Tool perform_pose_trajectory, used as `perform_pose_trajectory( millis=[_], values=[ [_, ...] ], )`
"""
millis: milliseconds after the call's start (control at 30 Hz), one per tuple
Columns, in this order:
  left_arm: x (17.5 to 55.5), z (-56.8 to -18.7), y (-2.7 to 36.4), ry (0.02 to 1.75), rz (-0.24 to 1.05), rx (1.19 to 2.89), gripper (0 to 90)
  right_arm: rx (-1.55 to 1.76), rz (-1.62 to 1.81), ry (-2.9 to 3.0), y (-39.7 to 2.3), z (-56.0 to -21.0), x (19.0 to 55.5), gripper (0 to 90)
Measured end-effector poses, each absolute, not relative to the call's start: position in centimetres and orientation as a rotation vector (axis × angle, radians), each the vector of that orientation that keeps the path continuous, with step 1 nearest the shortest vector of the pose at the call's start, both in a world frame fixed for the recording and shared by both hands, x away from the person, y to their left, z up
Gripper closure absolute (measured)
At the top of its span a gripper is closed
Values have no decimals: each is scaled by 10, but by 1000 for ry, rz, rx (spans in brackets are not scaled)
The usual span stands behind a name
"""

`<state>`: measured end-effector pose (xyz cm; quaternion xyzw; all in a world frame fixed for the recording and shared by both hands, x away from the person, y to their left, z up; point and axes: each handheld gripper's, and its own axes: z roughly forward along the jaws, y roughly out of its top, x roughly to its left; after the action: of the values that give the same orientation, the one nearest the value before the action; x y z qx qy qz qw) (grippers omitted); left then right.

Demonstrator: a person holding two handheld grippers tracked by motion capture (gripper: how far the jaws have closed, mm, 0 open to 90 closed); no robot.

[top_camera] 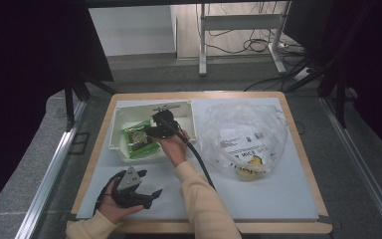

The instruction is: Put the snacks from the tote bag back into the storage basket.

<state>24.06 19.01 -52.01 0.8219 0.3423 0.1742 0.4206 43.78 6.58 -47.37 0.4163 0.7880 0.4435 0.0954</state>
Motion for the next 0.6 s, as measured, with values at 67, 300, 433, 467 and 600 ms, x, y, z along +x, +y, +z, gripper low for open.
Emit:
perform_pose_trajectory(
  millis=[67, 300, 433, 467, 600],
  values=[
    [241, -519, 190, 852, 444, 2071, 143, 1222, 1318, 2339, 65, -472, 437, 466],
    [239, -519, 189, 855, 453, 2070, 143, 1128, 1361, 2348, 56, -461, 426, 359],
    [237, -519, 191, 855, 455, 2067, 143, 1033, 1397, 2341, 51, -453, 417, 274],
    [237, -519, 191, 855, 455, 2067, 143, 1033, 1397, 2341, 51, -453, 417, 274],
    [235, -519, 195, 860, 462, 2068, 143, 969, 1437, 2323, 45, -445, 408, 271]
  ],
)
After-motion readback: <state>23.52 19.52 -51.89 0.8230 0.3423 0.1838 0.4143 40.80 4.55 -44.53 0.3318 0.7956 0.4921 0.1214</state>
